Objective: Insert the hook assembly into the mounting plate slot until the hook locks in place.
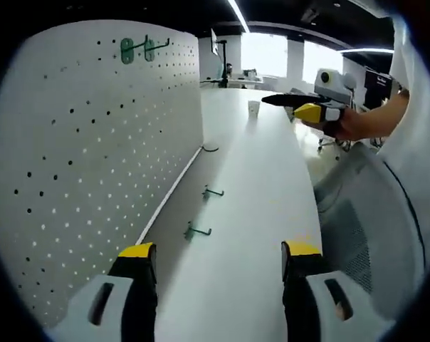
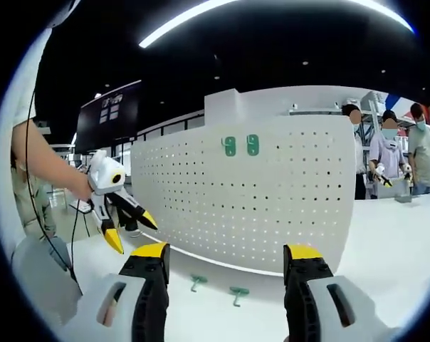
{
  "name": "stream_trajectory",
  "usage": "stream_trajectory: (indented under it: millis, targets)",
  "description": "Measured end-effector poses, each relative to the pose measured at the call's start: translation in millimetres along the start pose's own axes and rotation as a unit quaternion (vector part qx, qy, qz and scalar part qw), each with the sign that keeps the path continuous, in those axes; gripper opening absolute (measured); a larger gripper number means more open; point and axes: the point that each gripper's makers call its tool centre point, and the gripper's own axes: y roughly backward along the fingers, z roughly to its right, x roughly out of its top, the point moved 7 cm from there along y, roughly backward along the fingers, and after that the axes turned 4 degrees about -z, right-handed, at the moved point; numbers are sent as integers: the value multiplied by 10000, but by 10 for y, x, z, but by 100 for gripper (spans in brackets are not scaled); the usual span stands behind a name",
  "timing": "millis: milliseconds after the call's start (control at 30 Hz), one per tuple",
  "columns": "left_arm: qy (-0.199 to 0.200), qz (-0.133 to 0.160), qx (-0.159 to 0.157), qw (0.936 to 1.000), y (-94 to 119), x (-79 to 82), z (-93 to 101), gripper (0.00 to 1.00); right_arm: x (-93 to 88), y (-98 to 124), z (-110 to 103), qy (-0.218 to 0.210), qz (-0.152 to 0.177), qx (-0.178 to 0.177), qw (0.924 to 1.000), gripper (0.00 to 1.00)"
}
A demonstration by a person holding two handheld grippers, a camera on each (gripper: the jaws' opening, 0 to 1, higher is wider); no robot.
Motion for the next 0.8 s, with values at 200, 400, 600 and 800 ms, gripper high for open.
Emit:
stream_trajectory:
  millis: [200,400,600,800]
  targets:
    - [-314,-387,-133,9987,-63,-2,-25,73,-16,5,-15,21,-32,-1,10000,62]
    - [-452,-626,-361,9964,-137,7,-30,73,-32,6,-10,13,-45,3,10000,62]
    - [-524,-796,-507,9942,-204,-17,-20,74,-28,-3,-28,50,-38,28,10000,62]
    - [-600,-964,-609,9917,-253,-8,-54,74,-34,-5,-36,30,-14,22,10000,62]
